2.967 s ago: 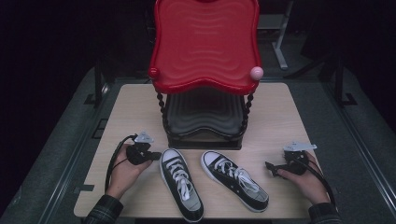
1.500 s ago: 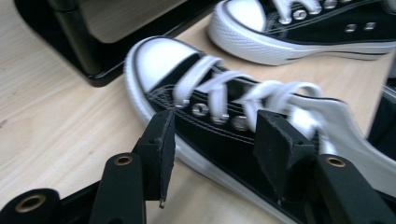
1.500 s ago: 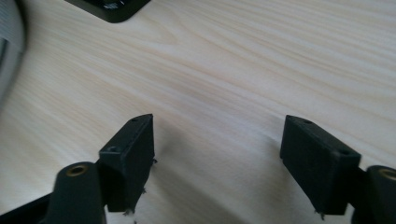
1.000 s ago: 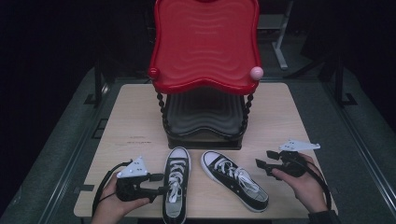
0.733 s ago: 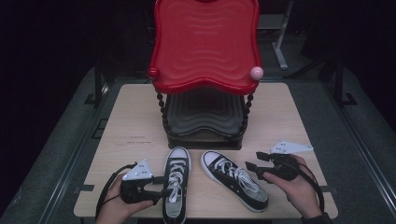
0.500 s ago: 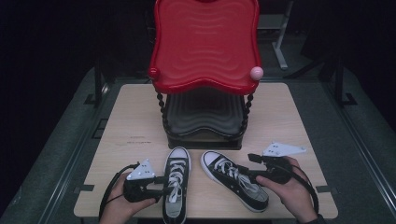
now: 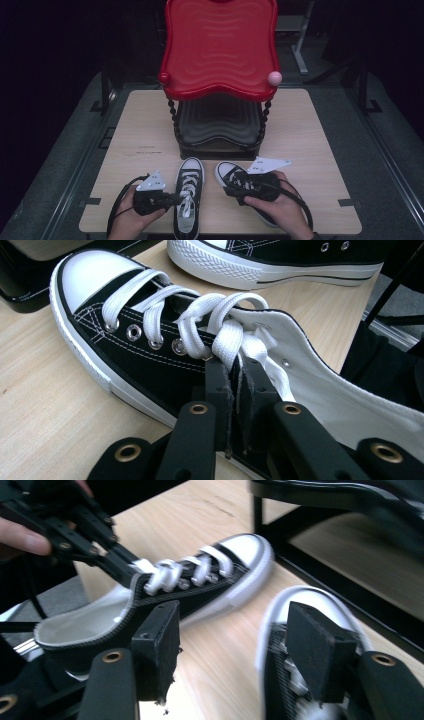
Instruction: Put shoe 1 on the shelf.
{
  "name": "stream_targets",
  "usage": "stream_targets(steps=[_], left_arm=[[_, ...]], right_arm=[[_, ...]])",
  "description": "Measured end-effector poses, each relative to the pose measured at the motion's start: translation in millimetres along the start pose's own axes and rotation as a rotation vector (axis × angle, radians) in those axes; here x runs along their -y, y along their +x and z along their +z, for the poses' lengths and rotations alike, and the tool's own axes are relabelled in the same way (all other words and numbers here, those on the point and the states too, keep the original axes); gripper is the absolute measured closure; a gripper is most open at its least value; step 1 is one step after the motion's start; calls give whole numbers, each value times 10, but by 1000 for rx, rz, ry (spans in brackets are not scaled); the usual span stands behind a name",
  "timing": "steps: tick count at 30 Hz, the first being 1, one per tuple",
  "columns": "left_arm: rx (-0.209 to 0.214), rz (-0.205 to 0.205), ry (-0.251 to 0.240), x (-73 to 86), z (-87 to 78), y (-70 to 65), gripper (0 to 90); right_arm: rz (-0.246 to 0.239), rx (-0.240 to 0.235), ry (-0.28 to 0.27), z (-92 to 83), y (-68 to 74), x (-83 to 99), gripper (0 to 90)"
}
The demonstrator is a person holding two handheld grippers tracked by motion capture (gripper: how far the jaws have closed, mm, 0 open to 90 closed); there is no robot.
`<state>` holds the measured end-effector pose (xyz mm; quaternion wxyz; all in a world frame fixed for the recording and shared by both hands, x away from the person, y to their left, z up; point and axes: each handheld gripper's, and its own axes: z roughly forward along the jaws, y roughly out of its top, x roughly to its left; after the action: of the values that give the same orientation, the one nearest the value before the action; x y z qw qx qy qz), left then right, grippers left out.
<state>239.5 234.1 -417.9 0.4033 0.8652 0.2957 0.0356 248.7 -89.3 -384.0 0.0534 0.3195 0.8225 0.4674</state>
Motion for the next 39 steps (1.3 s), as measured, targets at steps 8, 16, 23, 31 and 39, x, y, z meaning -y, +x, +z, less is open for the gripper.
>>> stream_targets(steps=[8,16,23,31,39], left_arm=[[8,-16,-10,14,5,11,854],[3,-16,-4,9,7,1,854],[2,-16,-2,8,6,0,855],[3,-15,-3,8,-5,9,860],[9,-27,-2,-4,-42,26,874]], right_arm=[[-31,-67,15,363,213,-32,386],[-48,-138,42,721,350,-43,385],[-59,-142,76,918,415,-15,424],[-48,-173,88,922,316,42,649],[-31,-185,82,916,333,56,841]])
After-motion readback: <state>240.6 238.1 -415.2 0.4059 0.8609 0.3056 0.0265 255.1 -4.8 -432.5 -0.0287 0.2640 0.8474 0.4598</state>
